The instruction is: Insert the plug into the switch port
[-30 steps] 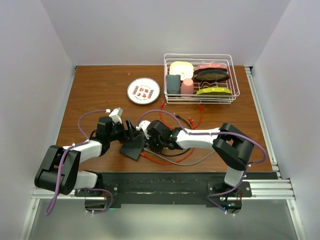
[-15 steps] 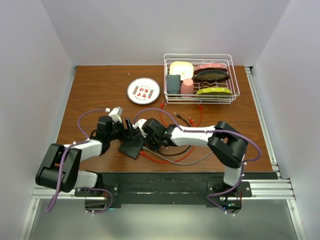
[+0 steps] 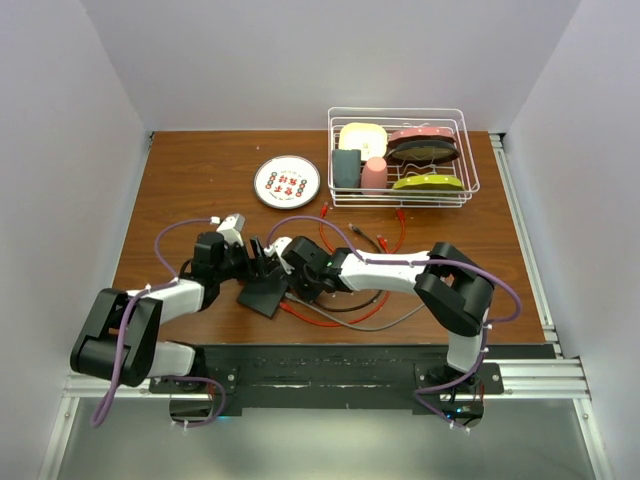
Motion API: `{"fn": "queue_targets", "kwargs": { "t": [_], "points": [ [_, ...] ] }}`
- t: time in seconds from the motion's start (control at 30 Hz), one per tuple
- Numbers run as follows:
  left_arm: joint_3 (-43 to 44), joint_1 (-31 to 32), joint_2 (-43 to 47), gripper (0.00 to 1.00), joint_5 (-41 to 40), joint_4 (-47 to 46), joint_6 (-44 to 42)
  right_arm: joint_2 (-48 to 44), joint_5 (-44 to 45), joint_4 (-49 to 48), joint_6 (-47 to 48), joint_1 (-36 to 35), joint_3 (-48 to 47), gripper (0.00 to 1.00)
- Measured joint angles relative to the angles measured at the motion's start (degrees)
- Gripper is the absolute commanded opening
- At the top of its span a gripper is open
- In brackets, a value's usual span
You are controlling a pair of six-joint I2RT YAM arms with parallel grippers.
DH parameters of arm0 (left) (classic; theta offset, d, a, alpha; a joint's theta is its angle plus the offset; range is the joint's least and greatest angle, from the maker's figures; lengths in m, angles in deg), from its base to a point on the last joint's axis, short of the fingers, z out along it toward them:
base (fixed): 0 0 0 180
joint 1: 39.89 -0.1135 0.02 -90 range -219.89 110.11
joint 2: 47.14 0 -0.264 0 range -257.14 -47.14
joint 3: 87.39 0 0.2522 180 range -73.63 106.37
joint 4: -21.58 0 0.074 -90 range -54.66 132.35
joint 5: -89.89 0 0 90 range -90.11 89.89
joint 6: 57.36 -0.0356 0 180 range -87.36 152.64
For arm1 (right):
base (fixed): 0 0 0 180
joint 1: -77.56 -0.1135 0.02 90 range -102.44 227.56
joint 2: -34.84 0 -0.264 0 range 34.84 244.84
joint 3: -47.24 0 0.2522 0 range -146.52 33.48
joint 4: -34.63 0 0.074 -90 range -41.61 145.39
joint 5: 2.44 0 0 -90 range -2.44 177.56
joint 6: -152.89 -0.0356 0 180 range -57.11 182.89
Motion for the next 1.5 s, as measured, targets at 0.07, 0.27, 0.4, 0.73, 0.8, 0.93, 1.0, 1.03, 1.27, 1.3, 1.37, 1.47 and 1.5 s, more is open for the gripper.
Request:
{"fn": "queue_targets", "kwargs": {
  "t": [0.07, 0.27, 0.4, 0.73, 0.8, 0.93, 1.0, 1.03, 1.27, 1.3, 1.37, 1.47, 1.5],
  "points": [
    [0.0, 0.0, 0.3, 0.80, 0.0, 0.5, 0.0, 0.0, 0.3, 0.8, -0.2, 0.0, -0.5, 0.00],
    [0.0, 0.0, 1.7, 0.84, -0.3, 2.0, 0.3, 0.0, 1.4, 1.1, -1.4, 0.0, -0.5, 0.00],
    [-0.9, 0.0, 2.8, 0.86, -0.5, 2.0, 0.7, -0.1, 1.6, 1.0, -1.9, 0.0, -0.4, 0.00],
    [-1.4, 0.2, 3.3, 0.85, -0.4, 1.9, 1.7, -1.7, 2.9, -1.1, -2.6, 0.2, 2.3, 0.00],
    [-1.4, 0.2, 3.3, 0.85, -0.4, 1.9, 1.8, -1.8, 2.9, -1.4, -2.6, 0.2, 2.6, 0.00],
    [-1.4, 0.2, 3.3, 0.86, -0.2, 1.9, 2.1, -2.3, 2.8, -1.7, -2.6, 0.2, 3.0, 0.00],
    [-1.4, 0.2, 3.3, 0.86, -0.2, 1.8, 2.2, -2.4, 2.6, -1.7, -2.6, 0.2, 3.0, 0.00],
    [-1.4, 0.2, 3.3, 0.86, -0.2, 1.8, 2.2, -2.4, 2.5, -1.7, -2.6, 0.2, 3.0, 0.00],
    [-1.4, 0.2, 3.1, 0.85, -0.2, 1.7, 2.5, -3.5, 0.6, -2.9, -3.2, 0.2, 4.1, 0.00],
    [-1.4, 0.2, 3.1, 0.84, -0.3, 1.6, 2.7, -3.6, 0.5, -2.9, -3.3, 0.2, 4.1, 0.00],
    [-1.4, 0.2, 3.0, 0.84, -0.3, 1.4, 3.2, -3.6, 0.1, -2.9, -3.5, 0.0, 4.1, 0.00],
    [-1.4, 0.2, 2.8, 0.83, -0.3, 1.2, 3.3, -3.6, -0.3, -2.9, -3.7, -0.3, 4.1, 0.00],
    [-1.4, 0.2, 2.8, 0.83, -0.3, 1.2, 3.3, -3.6, -0.5, -2.9, -3.7, -0.4, 4.1, 0.00]
  ]
}}
